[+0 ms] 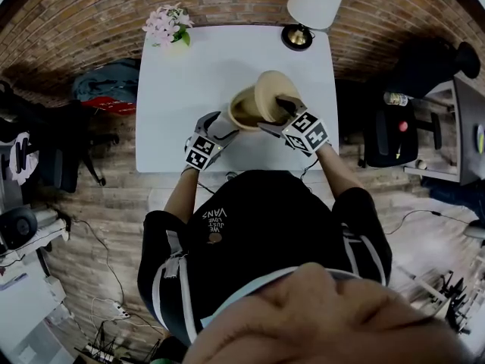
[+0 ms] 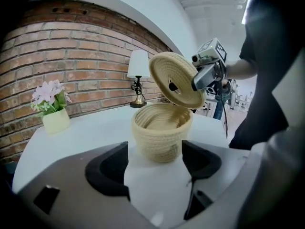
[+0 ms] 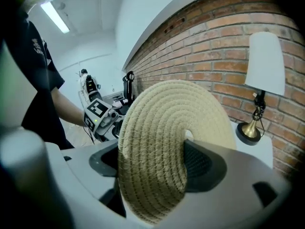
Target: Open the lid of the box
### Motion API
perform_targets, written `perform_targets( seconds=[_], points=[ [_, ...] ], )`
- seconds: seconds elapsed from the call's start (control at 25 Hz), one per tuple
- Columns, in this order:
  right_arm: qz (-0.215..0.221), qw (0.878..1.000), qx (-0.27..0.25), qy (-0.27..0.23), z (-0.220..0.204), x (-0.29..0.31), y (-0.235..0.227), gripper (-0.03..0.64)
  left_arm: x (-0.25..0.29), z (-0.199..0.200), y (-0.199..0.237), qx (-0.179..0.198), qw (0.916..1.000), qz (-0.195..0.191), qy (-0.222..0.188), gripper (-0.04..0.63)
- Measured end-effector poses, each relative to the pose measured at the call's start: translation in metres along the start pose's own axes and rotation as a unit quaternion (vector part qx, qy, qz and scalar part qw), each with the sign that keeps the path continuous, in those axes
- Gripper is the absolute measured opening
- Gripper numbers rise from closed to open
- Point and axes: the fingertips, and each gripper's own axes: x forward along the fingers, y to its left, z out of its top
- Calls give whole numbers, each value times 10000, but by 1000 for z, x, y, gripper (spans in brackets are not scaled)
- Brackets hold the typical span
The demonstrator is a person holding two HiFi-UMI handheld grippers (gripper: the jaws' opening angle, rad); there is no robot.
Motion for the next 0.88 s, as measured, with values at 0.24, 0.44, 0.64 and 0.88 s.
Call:
perform_targets(
  seconds=[0.24, 0.44, 0.64, 0.88],
  points=[
    [-286, 9962, 503, -653, 14, -17, -10, 362, -16, 19, 7, -38, 9991, 250, -327, 359],
    [-407, 9888, 969, -1056, 19, -28, -18, 362, -27, 39, 10, 9, 9972, 397, -630, 359],
    [-511, 9835, 1193, -1261, 20, -35, -21, 362, -40, 62, 14, 63, 9943, 496, -940, 359],
    [-678, 9749, 1416, -1579, 22, -51, -21, 362, -56, 84, 18, -33, 9894, 606, -1319, 359]
  ],
)
